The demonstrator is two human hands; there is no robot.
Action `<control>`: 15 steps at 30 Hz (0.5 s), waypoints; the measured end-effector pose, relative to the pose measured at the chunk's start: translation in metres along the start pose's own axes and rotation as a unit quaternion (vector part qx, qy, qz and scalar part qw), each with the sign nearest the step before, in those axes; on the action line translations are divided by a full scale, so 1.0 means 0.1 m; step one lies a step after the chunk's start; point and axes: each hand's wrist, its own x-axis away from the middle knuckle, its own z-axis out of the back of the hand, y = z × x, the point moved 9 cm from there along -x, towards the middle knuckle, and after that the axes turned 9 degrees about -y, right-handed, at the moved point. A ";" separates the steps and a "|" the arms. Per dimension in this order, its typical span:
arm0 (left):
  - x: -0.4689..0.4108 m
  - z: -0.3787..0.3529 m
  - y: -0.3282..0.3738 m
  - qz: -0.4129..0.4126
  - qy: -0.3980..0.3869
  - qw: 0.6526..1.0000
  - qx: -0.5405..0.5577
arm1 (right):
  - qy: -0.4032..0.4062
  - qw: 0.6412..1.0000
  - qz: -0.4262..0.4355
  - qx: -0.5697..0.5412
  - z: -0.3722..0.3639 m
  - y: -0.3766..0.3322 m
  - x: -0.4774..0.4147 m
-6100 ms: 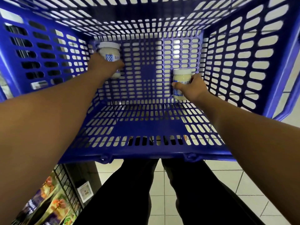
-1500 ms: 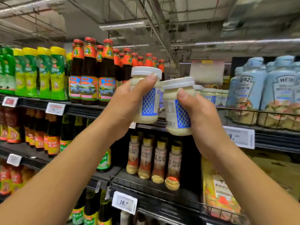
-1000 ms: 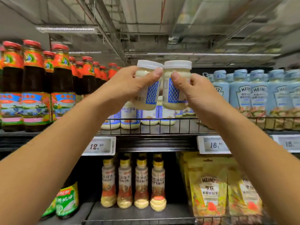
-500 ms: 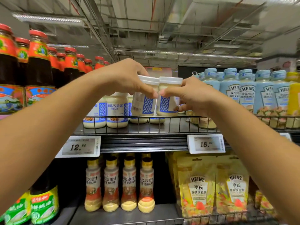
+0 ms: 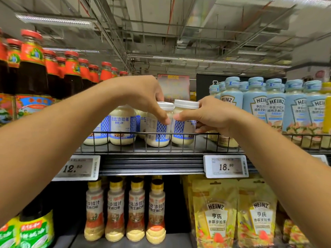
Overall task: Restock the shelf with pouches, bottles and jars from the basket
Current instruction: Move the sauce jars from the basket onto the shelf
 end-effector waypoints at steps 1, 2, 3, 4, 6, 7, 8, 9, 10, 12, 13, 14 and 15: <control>0.00 0.00 -0.02 0.004 -0.008 1.000 -0.001 | 0.002 1.000 -0.005 0.005 -0.01 0.01 -0.01; 0.01 -0.01 -0.04 0.009 -0.015 1.000 -0.004 | 0.003 1.000 -0.011 0.015 -0.01 0.02 -0.02; 0.02 -0.02 -0.05 0.013 -0.024 1.000 -0.012 | 0.000 0.999 -0.017 0.028 -0.03 0.02 -0.02; 0.03 -0.04 -0.06 0.013 -0.035 0.999 -0.022 | -0.007 0.999 -0.022 0.044 -0.05 0.02 -0.02; 0.05 -0.09 -0.06 0.008 -0.050 0.998 -0.031 | -0.022 0.997 -0.027 0.071 -0.08 0.00 0.01; 0.06 -0.10 -0.06 0.006 -0.047 0.999 -0.026 | -0.023 0.997 -0.022 0.072 -0.08 -0.01 0.03; 0.06 -0.09 -0.05 0.005 -0.034 0.999 -0.019 | -0.018 0.998 -0.013 0.062 -0.06 -0.03 0.04; 0.06 -0.06 -0.06 0.008 -0.012 1.000 -0.011 | -0.010 0.999 -0.003 0.043 -0.04 -0.05 0.04; 0.06 -0.02 -0.07 0.015 0.016 1.000 -0.003 | -0.002 1.000 0.007 0.021 -0.01 -0.06 0.05; 0.05 0.04 -0.10 0.033 0.067 0.997 0.005 | 0.009 0.999 0.027 -0.020 0.04 -0.11 0.05; 0.05 0.06 -0.12 0.036 0.080 0.996 0.006 | 0.007 0.999 0.032 -0.031 0.05 -0.12 0.05; 0.04 0.06 -0.12 0.033 0.084 0.996 0.008 | 0.003 0.999 0.034 -0.030 0.05 -0.13 0.06; 0.04 0.06 -0.12 0.029 0.083 0.996 0.011 | 0.000 0.999 0.036 -0.025 0.05 -0.13 0.05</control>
